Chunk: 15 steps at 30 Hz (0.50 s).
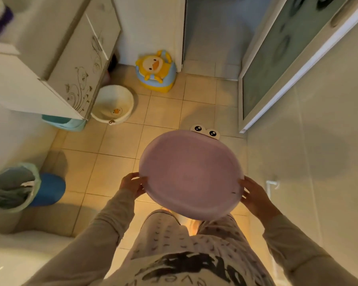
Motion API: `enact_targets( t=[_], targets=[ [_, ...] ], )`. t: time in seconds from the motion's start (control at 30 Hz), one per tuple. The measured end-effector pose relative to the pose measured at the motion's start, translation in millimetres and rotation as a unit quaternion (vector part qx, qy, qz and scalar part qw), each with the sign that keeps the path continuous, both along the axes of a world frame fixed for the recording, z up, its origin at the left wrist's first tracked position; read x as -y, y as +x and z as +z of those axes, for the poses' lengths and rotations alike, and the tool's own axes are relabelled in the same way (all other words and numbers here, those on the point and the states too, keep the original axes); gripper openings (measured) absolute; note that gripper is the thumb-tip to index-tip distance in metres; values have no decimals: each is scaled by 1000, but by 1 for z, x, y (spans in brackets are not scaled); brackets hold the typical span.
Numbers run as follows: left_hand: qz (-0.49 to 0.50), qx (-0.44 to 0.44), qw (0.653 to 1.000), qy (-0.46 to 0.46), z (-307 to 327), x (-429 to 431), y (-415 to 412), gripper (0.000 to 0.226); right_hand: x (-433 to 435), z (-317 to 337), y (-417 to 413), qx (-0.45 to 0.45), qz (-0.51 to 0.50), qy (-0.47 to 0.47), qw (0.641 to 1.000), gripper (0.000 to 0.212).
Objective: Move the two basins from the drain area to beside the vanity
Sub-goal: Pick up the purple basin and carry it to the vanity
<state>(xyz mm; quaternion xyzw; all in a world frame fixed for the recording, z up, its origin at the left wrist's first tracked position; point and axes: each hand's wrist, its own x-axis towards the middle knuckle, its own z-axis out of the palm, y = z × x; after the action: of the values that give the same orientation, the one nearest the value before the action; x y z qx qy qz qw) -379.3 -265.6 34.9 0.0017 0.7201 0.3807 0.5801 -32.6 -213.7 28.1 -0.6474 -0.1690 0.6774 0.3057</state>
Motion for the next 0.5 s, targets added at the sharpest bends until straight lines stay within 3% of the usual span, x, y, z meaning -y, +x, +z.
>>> enact_targets(
  t=[0.17,0.27,0.5],
  targets=[
    [13,-10,1000,-2,-7,-71,4,49,-85,-11,3,-7,28,3,1000,26],
    [56,-8,998,-8,-13,-111,14,46,-151,-20,6,0,72,-2,997,35],
    [195,29,980,-37,-5,-189,47,39,-309,-17,6,15,193,0,981,33]
  ],
)
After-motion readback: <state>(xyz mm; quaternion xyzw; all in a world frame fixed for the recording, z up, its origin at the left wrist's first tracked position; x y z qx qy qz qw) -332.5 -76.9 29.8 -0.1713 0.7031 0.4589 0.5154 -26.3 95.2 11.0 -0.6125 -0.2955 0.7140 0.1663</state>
